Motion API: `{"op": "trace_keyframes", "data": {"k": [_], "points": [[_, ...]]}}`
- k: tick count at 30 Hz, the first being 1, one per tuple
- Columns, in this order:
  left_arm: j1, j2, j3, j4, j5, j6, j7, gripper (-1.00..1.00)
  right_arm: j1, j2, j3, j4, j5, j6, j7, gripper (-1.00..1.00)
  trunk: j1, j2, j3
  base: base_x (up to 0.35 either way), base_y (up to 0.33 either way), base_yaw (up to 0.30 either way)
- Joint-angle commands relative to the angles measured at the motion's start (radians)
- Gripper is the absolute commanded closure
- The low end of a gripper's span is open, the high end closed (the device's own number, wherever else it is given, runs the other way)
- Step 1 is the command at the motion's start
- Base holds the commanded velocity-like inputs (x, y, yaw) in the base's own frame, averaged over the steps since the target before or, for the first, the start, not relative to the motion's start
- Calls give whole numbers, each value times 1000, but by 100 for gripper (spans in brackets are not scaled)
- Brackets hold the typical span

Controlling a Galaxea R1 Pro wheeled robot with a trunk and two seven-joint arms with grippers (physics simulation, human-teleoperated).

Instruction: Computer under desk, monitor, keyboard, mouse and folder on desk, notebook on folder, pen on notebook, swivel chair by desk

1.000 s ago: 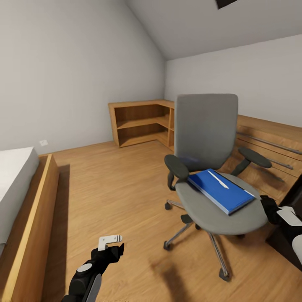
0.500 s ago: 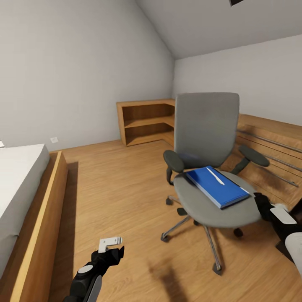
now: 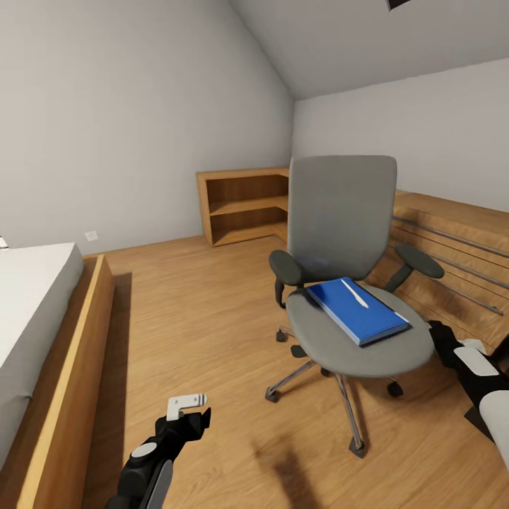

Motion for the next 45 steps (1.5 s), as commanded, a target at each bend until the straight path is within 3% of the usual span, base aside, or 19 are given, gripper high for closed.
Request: {"op": "trace_keyframes", "data": {"k": [1,24,27,28,32,45], "points": [[-1,0,-1,-1,11,4,9,-100,0,0,-4,-2,-4,5,-5,-100,0,0,-1,0,0,0],[-1,0,-1,-1,11,6,9,-100,0,7,-4,1,-7,7,-3,-100,0,0,-1,-134,0,0],[-1,0,-1,-1,11,6,9,-100,0,16,-4,0,-7,7,-4,-100,0,0,-1,-15,0,0],[-1,1,-1,-1,11,6,9,-100,0,35,-4,-1,-6,7,-4,-100,0,0,-1,-24,0,0],[0,1,-1,-1,11,6,9,-100,0,57,-4,-3,-6,7,-4,-100,0,0,-1,-114,48,0],[0,0,-3,0,11,6,9,-100,1,74,-2,2,-10,10,-5,-100,0,0,-1,-111,88,0]]}}
